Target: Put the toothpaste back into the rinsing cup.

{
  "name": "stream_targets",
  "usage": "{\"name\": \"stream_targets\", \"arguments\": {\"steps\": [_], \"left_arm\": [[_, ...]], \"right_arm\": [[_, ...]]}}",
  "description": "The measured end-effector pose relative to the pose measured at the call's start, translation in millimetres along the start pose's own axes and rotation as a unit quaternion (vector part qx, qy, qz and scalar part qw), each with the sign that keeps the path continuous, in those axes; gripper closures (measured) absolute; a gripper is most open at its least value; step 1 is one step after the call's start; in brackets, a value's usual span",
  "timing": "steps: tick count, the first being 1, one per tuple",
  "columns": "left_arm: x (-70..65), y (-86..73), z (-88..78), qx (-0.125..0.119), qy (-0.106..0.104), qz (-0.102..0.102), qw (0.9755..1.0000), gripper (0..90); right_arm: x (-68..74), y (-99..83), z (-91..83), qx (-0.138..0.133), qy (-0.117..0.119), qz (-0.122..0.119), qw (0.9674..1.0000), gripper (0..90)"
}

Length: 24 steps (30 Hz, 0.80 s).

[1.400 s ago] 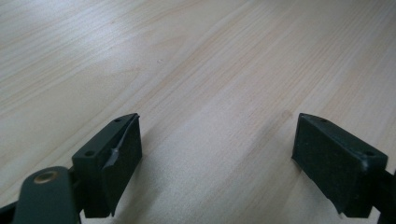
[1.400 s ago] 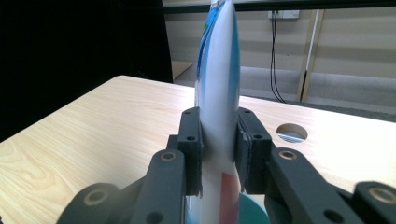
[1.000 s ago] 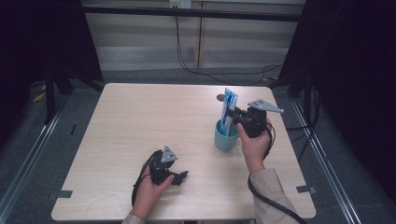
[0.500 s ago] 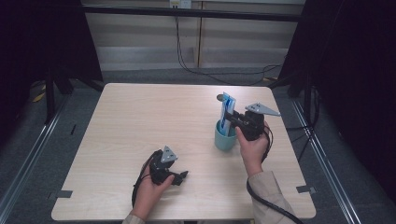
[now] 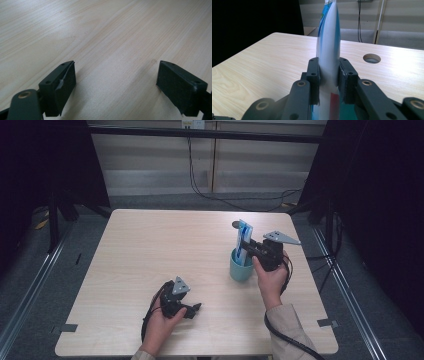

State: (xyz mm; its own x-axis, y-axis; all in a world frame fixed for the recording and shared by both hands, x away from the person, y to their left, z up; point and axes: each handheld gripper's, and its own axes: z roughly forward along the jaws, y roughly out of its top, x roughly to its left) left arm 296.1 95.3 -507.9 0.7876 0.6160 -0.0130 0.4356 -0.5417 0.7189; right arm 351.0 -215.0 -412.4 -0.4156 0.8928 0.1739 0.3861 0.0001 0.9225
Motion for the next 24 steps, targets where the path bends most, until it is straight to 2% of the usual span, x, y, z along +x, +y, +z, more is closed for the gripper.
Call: {"name": "stream_targets", "arguments": {"steps": [8, 24], "left_arm": [[-0.2, -0.1, -0.1, -0.001, 0.003, 0.000, 1.0000, 15.3], [-0.2, 0.0, 0.0, -0.001, 0.002, 0.000, 1.0000, 15.3]], "right_arm": [[-8.8, -1.6, -2.4, -0.005, -0.008, 0.017, 0.9998, 71.9], [-20.7, -5.0, -8.7, -0.006, -0.024, 0.018, 0.9995, 68.2]]}}
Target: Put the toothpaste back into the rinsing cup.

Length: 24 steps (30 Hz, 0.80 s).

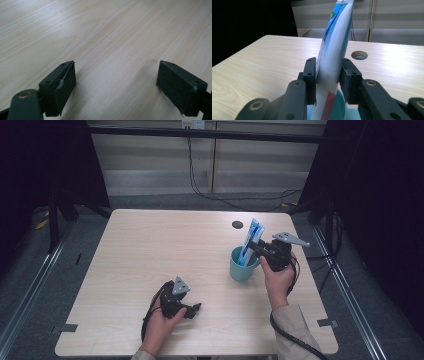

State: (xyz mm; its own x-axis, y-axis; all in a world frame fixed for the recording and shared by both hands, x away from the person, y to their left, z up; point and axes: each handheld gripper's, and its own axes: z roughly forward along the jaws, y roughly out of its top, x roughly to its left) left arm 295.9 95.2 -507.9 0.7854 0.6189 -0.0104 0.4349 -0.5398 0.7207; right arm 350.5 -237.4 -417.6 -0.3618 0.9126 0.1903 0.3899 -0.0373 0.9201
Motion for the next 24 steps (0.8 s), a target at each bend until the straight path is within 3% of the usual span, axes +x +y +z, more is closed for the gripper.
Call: {"name": "stream_targets", "arguments": {"steps": [24], "left_arm": [[-0.1, 0.0, 0.0, 0.000, -0.001, -0.001, 1.0000, 15.3]], "right_arm": [[-11.3, -2.9, -5.6, -0.001, -0.017, 0.002, 0.9999, 59.7]]}}
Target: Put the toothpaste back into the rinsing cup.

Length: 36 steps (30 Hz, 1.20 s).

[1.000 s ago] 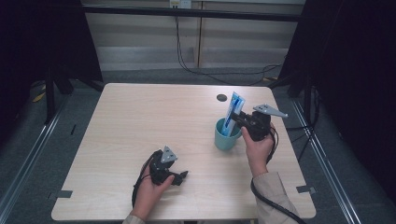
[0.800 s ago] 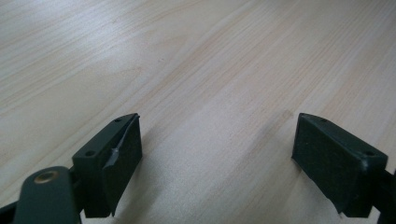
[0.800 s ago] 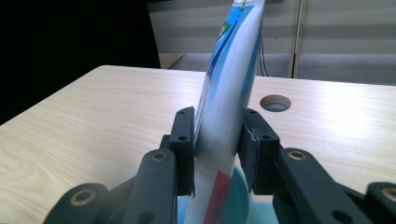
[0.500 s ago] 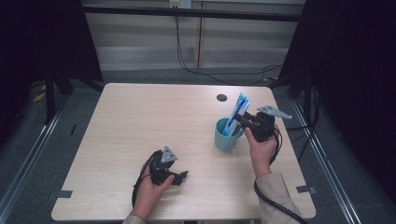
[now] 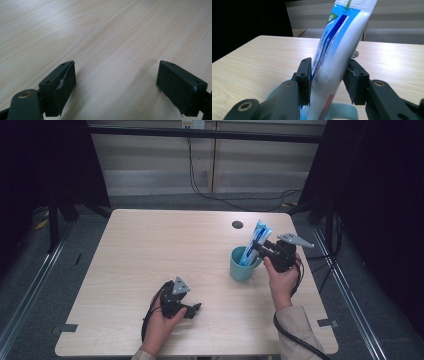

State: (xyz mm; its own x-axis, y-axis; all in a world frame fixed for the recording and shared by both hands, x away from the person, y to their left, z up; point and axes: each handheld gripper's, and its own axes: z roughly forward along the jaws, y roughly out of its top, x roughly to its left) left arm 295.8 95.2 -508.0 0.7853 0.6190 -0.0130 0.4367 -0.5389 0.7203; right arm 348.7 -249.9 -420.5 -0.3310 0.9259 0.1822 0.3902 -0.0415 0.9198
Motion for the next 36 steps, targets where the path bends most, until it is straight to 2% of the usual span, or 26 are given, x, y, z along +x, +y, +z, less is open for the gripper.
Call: {"name": "stream_targets", "arguments": {"steps": [6, 13, 18, 21, 30, 36], "left_arm": [[0.0, 0.0, 0.0, 0.000, 0.000, 0.000, 1.0000, 15.3], [0.0, 0.0, 0.0, 0.000, 0.000, 0.000, 1.0000, 15.3], [0.0, 0.0, 0.0, 0.000, 0.000, 0.000, 1.0000, 15.3], [0.0, 0.0, 0.0, 0.000, 0.000, 0.000, 1.0000, 15.3], [0.0, 0.0, 0.0, 0.000, 0.000, 0.000, 1.0000, 15.3], [0.0, 0.0, 0.0, 0.000, 0.000, 0.000, 1.0000, 15.3]], "right_arm": [[0.4, -0.6, 0.0, 0.002, 0.001, -0.004, 1.0000, 57.6], [0.8, 1.0, -0.1, 0.005, 0.001, -0.009, 0.9999, 46.5], [2.1, 2.7, -0.7, 0.014, 0.006, -0.015, 0.9998, 42.3], [2.9, 3.1, -2.0, 0.010, 0.003, -0.016, 0.9998, 37.9], [2.1, 2.6, -3.6, 0.021, 0.003, -0.021, 0.9996, 32.0], [0.3, -0.2, -5.1, 0.030, 0.010, -0.016, 0.9994, 31.6]]}}
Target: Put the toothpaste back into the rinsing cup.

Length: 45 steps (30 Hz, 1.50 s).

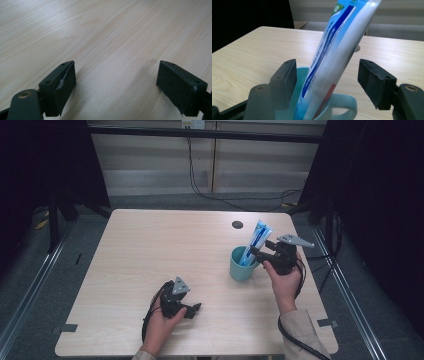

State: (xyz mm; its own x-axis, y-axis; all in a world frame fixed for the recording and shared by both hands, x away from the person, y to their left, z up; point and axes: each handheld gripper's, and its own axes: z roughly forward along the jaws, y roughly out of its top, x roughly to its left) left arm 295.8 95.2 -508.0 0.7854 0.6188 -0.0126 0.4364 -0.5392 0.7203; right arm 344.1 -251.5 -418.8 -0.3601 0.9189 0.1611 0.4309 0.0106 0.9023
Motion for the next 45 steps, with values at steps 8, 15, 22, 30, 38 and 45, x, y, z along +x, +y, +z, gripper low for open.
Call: {"name": "stream_targets", "arguments": {"steps": [8, 15, 22, 30, 38, 45], "left_arm": [[0.0, 0.0, -0.1, 0.000, 0.001, 0.000, 1.0000, 15.3], [0.0, 0.0, 0.0, 0.000, 0.000, 0.000, 1.0000, 15.4], [0.1, -0.1, 0.1, -0.001, -0.002, 0.000, 1.0000, 15.3], [0.1, -0.1, 0.0, -0.001, -0.001, 0.000, 1.0000, 15.3], [0.2, 0.0, 0.2, -0.001, -0.002, 0.000, 1.0000, 15.3], [-0.1, -0.1, 0.4, -0.003, -0.002, -0.002, 1.0000, 15.3]], "right_arm": [[-2.3, -5.1, -3.0, 0.016, 0.006, -0.012, 0.9998, 29.9], [-4.5, -10.0, -7.5, 0.021, 0.009, -0.026, 0.9994, 25.0], [-7.3, -13.2, -13.4, 0.025, 0.015, -0.031, 0.9991, 20.1], [-5.1, -15.0, -19.5, 0.040, 0.036, -0.048, 0.9974, 15.6], [-0.6, -16.9, -23.9, 0.038, 0.054, -0.050, 0.9965, 15.6], [4.1, -20.3, -27.7, 0.047, 0.070, -0.057, 0.9948, 15.6]]}}
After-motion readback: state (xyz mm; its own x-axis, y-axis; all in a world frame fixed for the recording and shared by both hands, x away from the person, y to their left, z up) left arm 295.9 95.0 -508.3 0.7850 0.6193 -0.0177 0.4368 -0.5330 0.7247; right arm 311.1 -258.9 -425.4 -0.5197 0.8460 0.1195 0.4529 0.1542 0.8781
